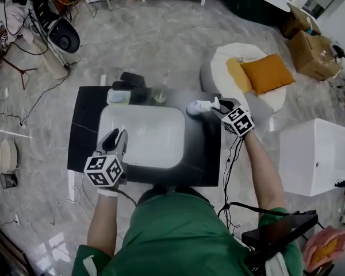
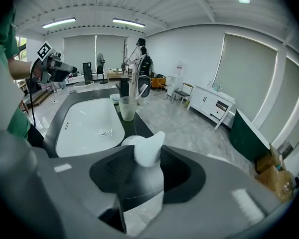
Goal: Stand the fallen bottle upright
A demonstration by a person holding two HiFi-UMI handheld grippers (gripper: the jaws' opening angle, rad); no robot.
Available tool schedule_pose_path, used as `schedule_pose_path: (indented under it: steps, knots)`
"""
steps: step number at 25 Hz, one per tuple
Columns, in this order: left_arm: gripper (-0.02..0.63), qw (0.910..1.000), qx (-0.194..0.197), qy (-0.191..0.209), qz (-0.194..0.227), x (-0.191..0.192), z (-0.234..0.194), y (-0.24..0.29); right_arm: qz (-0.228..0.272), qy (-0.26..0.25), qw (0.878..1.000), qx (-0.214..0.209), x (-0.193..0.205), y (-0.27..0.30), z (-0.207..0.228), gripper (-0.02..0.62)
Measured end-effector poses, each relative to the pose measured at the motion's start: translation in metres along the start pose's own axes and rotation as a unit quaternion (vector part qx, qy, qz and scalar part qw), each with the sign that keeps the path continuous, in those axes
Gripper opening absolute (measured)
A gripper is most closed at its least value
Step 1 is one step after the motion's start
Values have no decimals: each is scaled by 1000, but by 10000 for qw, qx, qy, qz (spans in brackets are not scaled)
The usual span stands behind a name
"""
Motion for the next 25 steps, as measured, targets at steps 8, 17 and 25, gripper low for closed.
schedule_pose_path:
  steps: [8, 17, 25]
  knots:
    - [118, 9997, -204, -110, 27, 0, -15, -22, -370, -607, 9974, 108, -41, 9, -9, 164]
    - [118, 9992, -329, -207, 29, 6, -30, -29, -1225, -1497, 9804, 364, -53, 9, 3, 164]
    - [118, 9996, -212, -190, 29, 4, -25, -16, -1668, -2278, 9591, 199, -45, 4, 9, 166]
Point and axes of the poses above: the fingertips, and each gripper's own axes: y forward along the fingers, z to its right, x out of its underside, the point moved 6 cm from there along -y, backward along the fingers, and after that the axes turned 13 degrees about y, right-handed, at the moved point
